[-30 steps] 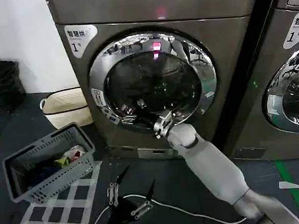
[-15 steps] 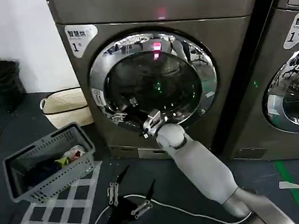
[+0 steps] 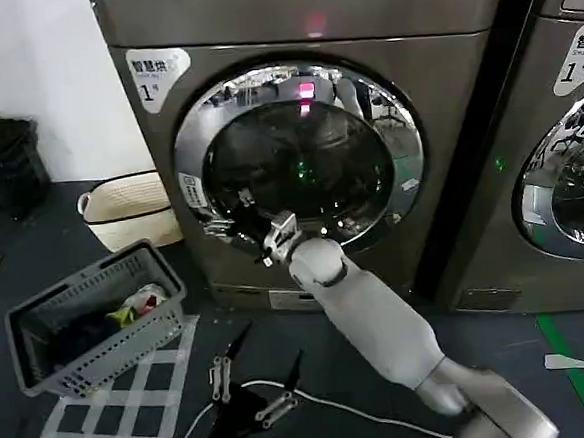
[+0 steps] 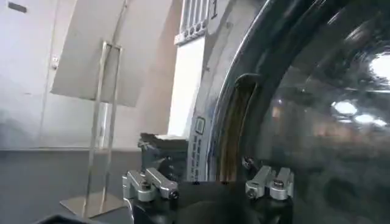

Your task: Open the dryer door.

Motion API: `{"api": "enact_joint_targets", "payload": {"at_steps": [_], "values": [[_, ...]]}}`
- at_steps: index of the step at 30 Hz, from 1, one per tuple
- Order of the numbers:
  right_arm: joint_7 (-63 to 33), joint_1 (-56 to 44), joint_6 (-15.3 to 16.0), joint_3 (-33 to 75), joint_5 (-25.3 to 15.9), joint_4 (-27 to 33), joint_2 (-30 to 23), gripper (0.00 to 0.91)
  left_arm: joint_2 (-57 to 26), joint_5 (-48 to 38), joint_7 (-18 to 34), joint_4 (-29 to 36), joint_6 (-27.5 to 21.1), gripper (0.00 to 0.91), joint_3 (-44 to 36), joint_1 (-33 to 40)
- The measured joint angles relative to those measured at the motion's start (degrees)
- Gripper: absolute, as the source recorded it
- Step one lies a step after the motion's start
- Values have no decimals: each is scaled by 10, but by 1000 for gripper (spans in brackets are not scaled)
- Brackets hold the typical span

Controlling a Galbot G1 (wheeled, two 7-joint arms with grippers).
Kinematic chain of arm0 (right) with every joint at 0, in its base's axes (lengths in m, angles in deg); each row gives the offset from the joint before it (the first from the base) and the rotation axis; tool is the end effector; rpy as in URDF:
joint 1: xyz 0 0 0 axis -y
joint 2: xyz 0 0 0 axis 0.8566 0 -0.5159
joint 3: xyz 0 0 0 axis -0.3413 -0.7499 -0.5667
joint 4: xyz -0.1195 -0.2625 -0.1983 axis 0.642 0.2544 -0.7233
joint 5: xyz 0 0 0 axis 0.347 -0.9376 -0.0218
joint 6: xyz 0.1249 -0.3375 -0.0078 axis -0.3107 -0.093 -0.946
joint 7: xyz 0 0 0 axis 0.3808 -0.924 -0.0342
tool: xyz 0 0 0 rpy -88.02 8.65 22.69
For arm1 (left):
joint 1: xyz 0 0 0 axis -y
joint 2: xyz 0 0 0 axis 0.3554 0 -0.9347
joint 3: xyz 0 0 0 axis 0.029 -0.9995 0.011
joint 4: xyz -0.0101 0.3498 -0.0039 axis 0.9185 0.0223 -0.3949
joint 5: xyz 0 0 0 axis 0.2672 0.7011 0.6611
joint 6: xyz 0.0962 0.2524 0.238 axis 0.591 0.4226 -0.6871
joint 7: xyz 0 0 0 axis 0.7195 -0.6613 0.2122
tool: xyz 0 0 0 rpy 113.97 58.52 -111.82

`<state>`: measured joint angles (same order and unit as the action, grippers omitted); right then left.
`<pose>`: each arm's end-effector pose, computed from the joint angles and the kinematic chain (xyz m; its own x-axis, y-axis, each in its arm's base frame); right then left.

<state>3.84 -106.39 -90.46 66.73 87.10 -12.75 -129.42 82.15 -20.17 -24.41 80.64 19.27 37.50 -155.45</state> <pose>0.5095 0.2188 -0.2162 -0.5745 -0.8079 -0.1314 -0.7965 0.5888 -0.1378 0.1073 -0.0103 -0.2959 -0.8557 0.4500 -0.2553 0.3619 0.8733 0.3262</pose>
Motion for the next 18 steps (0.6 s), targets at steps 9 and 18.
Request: {"api": "enact_joint_targets", "payload": {"at_steps": [9, 18], "values": [[48, 17, -14, -5, 6, 31, -14, 907, 6, 3, -1, 0, 3, 907, 2, -4], [118, 38, -28, -7, 33, 57, -13, 907, 10, 12, -1, 1, 7, 907, 3, -12]]}}
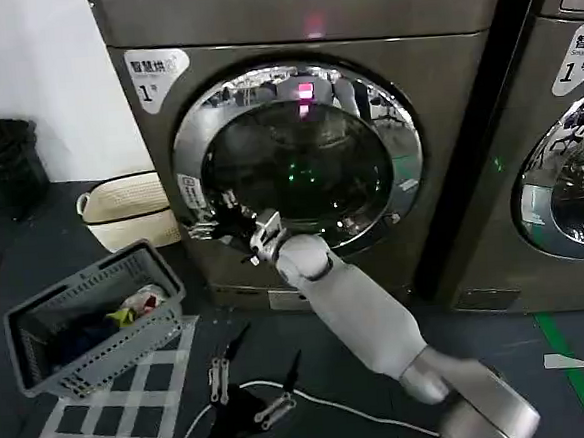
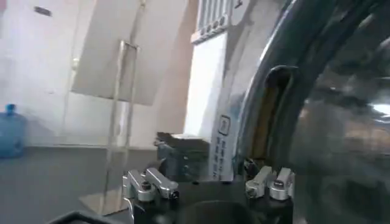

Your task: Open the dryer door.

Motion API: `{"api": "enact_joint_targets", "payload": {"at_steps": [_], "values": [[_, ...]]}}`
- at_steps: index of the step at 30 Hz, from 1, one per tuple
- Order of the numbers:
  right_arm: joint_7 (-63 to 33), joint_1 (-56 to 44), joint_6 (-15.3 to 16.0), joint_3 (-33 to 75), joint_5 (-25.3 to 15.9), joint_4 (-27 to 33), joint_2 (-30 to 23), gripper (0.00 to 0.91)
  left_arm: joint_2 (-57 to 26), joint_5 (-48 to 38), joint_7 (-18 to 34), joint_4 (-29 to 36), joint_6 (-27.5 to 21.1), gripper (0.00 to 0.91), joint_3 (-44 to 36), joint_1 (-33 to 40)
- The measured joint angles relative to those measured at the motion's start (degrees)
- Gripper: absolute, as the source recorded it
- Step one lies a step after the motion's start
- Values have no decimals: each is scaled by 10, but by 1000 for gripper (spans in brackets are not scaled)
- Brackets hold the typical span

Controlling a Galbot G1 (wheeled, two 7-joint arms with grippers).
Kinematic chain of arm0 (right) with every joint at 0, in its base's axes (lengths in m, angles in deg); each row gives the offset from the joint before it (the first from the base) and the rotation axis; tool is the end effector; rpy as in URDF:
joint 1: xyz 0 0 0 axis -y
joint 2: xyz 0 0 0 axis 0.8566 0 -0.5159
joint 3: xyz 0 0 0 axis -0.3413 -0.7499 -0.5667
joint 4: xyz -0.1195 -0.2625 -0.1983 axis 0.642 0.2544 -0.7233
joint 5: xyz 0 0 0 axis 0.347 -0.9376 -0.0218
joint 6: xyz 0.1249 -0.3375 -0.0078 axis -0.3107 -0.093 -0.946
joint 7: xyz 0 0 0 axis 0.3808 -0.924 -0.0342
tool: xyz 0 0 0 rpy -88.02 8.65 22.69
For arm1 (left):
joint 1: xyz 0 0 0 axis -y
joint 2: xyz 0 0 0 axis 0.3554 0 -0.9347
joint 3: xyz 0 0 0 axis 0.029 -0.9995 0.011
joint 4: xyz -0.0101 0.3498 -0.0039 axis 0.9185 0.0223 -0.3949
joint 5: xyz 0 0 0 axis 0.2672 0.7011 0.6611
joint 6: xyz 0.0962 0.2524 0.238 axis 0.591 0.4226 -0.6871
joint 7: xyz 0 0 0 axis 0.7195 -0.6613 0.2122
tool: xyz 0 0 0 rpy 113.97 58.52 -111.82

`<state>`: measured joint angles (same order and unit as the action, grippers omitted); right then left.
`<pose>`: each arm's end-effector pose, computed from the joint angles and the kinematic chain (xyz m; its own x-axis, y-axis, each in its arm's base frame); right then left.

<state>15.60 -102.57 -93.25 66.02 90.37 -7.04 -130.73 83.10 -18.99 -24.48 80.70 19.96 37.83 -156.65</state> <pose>0.5325 0.2209 -0.2105 -0.4153 -0.9005 -0.1288 -0.8900 0.4315 -0.1474 0.1016 -0.0110 -0.2976 -0.8604 0.4456 -0.2472 0.3562 0.8729 0.3334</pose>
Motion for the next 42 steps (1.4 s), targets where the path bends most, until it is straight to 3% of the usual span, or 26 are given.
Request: {"api": "enact_joint_targets", "payload": {"at_steps": [8, 16, 21, 33, 38, 42], "values": [[53, 3, 10, -4, 12, -12, 15, 907, 6, 21, 3, 0, 2, 907, 12, -7], [122, 9, -31, -18, 52, -27, 42, 907, 10, -2, 25, 10, -17, 907, 60, -30], [155, 1, -32, -27, 80, -48, 65, 907, 8, -33, 33, 18, -30, 907, 106, -46], [227, -17, -15, -35, 134, -120, 120, 907, 15, -67, 70, 46, -131, 907, 224, -51], [289, -32, -1, -29, 171, -154, 149, 907, 9, -112, 67, 47, -192, 907, 270, -32], [334, -42, 3, -22, 180, -171, 174, 907, -3, -141, 50, 46, -211, 907, 297, -12]]}}
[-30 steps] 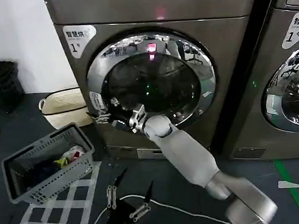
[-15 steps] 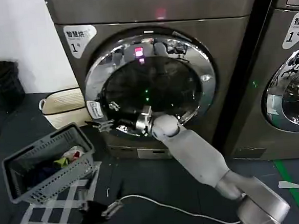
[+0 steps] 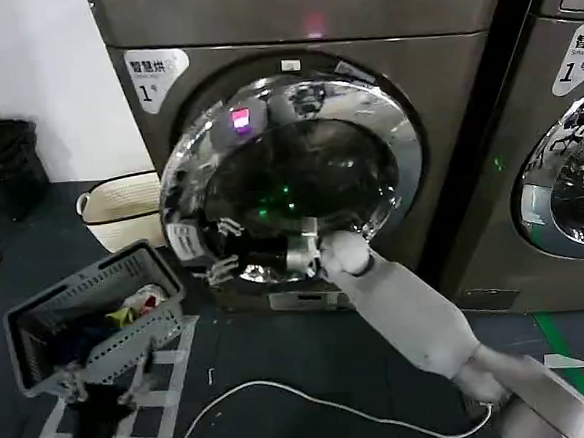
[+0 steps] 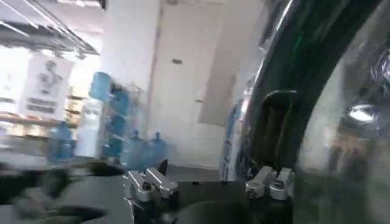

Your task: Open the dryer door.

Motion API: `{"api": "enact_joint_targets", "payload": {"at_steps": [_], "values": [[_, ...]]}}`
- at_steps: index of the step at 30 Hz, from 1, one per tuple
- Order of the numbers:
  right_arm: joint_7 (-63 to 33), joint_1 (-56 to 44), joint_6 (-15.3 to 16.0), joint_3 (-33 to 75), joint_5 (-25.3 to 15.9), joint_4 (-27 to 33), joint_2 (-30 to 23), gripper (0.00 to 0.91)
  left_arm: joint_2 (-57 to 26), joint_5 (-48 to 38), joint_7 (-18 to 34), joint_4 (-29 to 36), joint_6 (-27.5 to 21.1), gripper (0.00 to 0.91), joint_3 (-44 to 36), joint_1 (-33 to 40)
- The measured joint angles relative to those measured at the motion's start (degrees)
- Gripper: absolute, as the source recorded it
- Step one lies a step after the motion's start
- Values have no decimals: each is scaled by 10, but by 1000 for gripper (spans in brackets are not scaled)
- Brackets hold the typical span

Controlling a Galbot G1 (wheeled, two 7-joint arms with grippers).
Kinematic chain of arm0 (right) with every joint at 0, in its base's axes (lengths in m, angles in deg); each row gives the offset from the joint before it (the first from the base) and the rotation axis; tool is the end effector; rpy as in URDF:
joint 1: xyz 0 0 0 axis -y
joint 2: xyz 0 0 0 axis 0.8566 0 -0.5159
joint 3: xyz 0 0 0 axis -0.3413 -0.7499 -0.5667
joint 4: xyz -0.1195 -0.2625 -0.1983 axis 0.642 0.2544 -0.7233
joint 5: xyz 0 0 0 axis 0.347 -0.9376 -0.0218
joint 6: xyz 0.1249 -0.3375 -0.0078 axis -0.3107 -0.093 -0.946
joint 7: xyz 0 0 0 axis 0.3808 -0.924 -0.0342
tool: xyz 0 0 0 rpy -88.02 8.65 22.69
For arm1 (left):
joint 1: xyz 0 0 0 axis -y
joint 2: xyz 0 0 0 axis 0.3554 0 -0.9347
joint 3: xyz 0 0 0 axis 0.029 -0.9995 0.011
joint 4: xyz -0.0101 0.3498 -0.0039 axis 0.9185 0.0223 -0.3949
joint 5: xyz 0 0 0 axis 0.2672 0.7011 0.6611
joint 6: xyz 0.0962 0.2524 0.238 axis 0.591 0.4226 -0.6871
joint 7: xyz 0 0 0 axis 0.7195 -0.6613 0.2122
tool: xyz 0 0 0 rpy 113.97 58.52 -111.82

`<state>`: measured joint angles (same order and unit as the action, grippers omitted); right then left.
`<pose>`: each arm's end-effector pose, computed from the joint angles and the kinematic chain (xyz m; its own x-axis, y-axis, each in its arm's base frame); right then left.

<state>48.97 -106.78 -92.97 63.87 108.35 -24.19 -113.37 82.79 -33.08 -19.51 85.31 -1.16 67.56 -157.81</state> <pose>0.4998 0.1186 -0.2066 0.1587 -0.9727 -0.1695 -0.9817 -0.1372 -0.1320 0.1008 0.1223 -0.2415 -0.9954 -0.0782 -0.0560 -0.0946 0.9036 0.4178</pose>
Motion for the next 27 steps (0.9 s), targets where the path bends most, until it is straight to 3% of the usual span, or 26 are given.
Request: {"api": "enact_joint_targets", "payload": {"at_steps": [17, 27], "values": [[213, -29, 22, 31, 29, -55, 77, 907, -77, -81, -36, -20, -10, 907, 44, 73], [239, -86, 35, 81, 24, -135, 154, 907, -141, -113, -72, -35, 9, 907, 23, 115]]}}
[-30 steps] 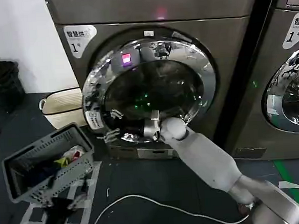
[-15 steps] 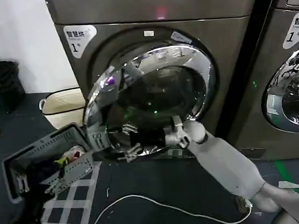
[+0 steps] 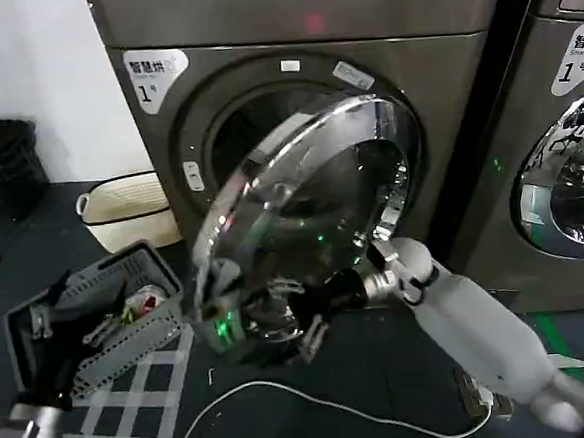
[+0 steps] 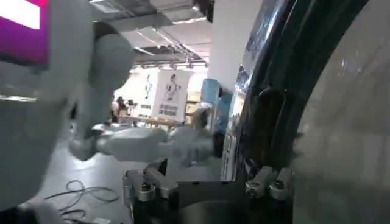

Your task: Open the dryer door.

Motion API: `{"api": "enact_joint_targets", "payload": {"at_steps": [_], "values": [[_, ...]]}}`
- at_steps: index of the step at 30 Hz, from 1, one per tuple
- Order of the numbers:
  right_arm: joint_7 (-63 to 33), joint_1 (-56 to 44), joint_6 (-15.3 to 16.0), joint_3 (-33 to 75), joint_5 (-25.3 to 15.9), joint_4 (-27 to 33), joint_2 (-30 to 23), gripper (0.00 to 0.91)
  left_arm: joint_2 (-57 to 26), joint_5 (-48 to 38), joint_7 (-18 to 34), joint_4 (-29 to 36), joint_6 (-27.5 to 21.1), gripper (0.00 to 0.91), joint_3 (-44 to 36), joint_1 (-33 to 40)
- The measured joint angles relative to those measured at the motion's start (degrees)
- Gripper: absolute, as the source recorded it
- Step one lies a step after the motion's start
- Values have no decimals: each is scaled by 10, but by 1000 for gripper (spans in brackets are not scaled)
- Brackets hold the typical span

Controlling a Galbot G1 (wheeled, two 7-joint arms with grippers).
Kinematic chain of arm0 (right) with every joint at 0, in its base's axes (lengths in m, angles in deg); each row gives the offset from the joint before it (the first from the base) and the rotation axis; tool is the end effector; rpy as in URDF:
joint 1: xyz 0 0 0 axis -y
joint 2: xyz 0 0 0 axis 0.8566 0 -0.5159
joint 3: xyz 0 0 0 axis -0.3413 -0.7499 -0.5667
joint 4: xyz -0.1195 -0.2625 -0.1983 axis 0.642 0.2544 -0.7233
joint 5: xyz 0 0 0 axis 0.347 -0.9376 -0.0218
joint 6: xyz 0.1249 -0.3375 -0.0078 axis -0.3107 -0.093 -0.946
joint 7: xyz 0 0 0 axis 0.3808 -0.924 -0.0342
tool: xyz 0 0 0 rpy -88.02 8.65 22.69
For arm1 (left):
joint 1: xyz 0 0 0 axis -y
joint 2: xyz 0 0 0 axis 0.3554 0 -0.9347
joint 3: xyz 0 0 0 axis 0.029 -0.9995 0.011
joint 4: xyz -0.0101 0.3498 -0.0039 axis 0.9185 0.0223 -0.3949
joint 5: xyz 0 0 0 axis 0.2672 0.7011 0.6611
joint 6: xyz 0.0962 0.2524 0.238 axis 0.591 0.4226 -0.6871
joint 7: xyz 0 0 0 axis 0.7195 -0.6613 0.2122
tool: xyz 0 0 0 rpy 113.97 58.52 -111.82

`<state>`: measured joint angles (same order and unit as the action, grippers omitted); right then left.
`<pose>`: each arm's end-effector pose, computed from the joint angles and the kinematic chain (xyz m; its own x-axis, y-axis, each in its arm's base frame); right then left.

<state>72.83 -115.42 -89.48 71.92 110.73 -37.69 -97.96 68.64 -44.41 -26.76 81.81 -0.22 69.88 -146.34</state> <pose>0.4573 0.0063 -0.1961 0.4589 -0.8862 -0.0635 -0.8819 -0.4457 -0.1539 0.1672 0.1621 -0.2023 -0.9667 0.1628 -0.1974 0.0613 0.8964 0.4390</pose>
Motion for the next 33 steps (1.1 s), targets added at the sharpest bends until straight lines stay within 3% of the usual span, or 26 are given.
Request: {"api": "enact_joint_targets", "payload": {"at_steps": [14, 19, 28, 33], "values": [[-21, -191, -1, 252, 28, -73, 99, 907, -95, 37, -59, -22, 47, 907, -144, 57], [-70, -299, -35, 385, 33, -86, 117, 907, -113, 36, -75, -32, 65, 907, -203, 84], [-234, -528, -158, 651, -54, -104, 65, 907, -124, 38, -91, -43, 78, 907, -315, 142], [-364, -623, -174, 765, -127, -123, 5, 907, -121, 46, -91, -59, 78, 907, -382, 183]]}}
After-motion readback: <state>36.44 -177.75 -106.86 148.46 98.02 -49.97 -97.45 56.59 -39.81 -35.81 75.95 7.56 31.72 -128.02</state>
